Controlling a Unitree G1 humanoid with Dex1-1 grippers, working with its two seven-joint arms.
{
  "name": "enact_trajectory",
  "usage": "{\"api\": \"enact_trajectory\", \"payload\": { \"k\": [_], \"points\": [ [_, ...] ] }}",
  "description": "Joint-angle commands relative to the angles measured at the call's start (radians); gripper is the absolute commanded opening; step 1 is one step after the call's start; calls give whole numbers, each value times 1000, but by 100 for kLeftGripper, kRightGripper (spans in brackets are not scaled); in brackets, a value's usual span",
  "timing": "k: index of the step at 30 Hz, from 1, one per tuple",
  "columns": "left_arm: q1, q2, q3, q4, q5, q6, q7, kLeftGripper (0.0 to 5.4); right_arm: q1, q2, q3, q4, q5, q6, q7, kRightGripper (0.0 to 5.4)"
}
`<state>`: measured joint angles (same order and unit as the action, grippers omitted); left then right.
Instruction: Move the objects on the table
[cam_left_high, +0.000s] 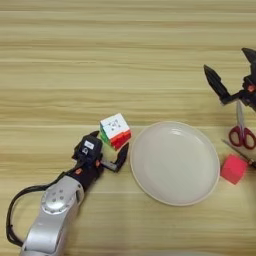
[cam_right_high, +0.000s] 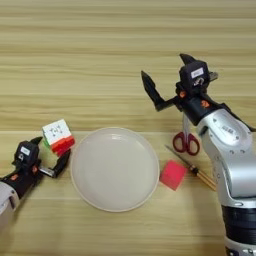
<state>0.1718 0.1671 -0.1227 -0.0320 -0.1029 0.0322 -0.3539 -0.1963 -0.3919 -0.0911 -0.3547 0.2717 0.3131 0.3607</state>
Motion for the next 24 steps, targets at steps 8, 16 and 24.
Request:
{"api": "enact_trajectory", "payload": {
  "k": [8, 16, 24],
  "points": [
    [8, -13, 24, -48, 7, -73, 46, 539, -21, -5, -8, 9, -10, -19, 10, 540],
    [6, -36, 65, -62, -17, -103, 69, 539, -24, -5, -8, 18, -14, -31, 12, 540],
    [18, -56, 80, -104, -64, -162, 49, 539, -24, -6, -5, 42, -30, -53, 14, 540]
  ]
}}
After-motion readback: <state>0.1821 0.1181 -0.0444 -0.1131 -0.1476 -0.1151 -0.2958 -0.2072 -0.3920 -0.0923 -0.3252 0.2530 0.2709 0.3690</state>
